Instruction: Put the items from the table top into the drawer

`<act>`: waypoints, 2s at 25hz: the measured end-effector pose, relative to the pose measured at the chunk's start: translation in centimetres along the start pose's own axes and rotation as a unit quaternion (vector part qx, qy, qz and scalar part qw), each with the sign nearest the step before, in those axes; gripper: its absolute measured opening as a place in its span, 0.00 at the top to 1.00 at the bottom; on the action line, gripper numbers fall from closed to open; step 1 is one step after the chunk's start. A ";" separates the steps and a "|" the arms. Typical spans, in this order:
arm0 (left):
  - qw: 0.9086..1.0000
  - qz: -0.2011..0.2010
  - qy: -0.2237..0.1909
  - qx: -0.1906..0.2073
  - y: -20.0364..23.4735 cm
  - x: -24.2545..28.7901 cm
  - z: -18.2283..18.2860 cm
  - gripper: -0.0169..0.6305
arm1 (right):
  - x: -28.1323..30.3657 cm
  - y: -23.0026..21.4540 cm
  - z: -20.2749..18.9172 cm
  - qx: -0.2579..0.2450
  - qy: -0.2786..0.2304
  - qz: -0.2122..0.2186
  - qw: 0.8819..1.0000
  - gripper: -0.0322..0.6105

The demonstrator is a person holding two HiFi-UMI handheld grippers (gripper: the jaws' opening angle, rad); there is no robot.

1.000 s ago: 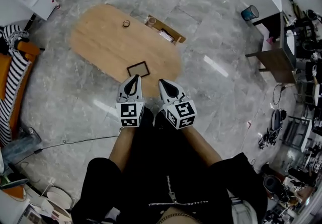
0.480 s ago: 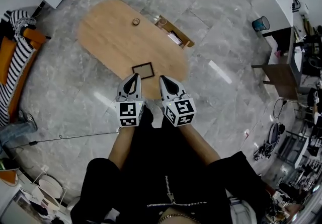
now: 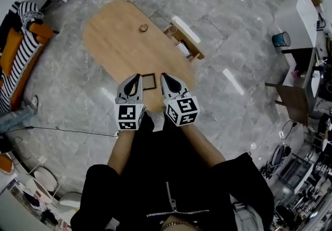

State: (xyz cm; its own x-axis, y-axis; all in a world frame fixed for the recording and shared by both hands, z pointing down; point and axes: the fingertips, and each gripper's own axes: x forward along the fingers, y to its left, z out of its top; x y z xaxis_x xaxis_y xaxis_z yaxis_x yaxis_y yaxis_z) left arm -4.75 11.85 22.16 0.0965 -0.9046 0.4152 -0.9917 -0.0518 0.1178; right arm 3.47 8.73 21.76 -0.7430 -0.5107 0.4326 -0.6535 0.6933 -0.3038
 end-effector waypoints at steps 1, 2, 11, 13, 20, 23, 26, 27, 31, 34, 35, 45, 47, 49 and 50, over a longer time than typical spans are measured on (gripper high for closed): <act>1.000 0.003 0.001 -0.003 0.0 0.8 0.4 0.95 | 0.6 -0.8 0.4 0.001 0.002 0.006 1.000 0.94; 1.000 0.006 0.002 -0.004 -0.2 1.7 0.7 0.95 | 1.1 -1.6 0.8 0.002 0.005 0.011 1.000 0.94; 0.999 0.033 0.020 -0.001 -1.2 8.6 1.8 0.95 | 4.7 -8.9 1.2 -0.007 0.040 0.058 0.997 0.94; 0.999 0.040 0.021 -0.002 -0.5 9.5 1.7 0.95 | 5.7 -9.3 0.7 -0.017 0.050 0.063 0.997 0.94; 0.999 0.041 0.026 -0.010 2.2 11.1 -0.4 0.95 | 8.7 -8.6 -3.8 -0.030 0.099 0.042 0.994 0.94; 0.999 0.031 0.033 -0.013 3.1 11.5 -1.9 0.95 | 9.5 -8.2 -6.1 -0.016 0.116 0.022 0.993 0.92; 0.999 0.023 0.040 -0.008 4.1 12.2 -3.2 0.95 | 10.7 -8.1 -8.3 0.003 0.132 0.005 0.991 0.91; 0.999 0.021 0.043 -0.008 4.5 12.5 -3.6 0.95 | 11.3 -8.2 -9.0 0.006 0.135 -0.001 0.991 0.90; 0.998 0.011 0.055 -0.011 5.6 13.1 -5.5 0.95 | 13.3 -8.2 -12.6 0.012 0.156 -0.021 0.987 0.84; 0.998 0.001 0.061 -0.008 6.2 13.3 -6.9 0.95 | 14.7 -8.2 -15.9 0.013 0.178 -0.033 0.983 0.81; 0.998 -0.002 0.062 -0.010 6.4 13.4 -7.4 0.95 | 15.1 -8.2 -17.1 0.014 0.187 -0.037 0.982 0.80; 0.995 -0.028 0.093 -0.023 7.4 15.2 -14.3 0.95 | 18.3 -10.5 -28.7 0.010 0.293 -0.061 0.954 0.79; 0.994 -0.031 0.100 -0.023 7.9 15.6 -15.5 0.95 | 18.4 -11.0 -30.3 0.011 0.303 -0.069 0.951 0.79; 0.994 -0.034 0.106 -0.020 8.6 15.8 -16.6 0.95 | 18.8 -11.3 -31.7 0.016 0.306 -0.079 0.949 0.77; 0.993 -0.034 0.108 -0.019 9.1 15.9 -17.0 0.95 | 19.1 -11.4 -32.4 0.018 0.308 -0.082 0.948 0.77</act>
State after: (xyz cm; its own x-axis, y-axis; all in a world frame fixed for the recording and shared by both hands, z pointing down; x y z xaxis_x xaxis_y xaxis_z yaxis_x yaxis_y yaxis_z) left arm -10.75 4.18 45.21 0.1831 -0.7871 0.5891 -0.9788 -0.0899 0.1841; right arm 1.46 7.54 61.03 -0.4132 -0.2094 0.8863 -0.7657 0.6066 -0.2136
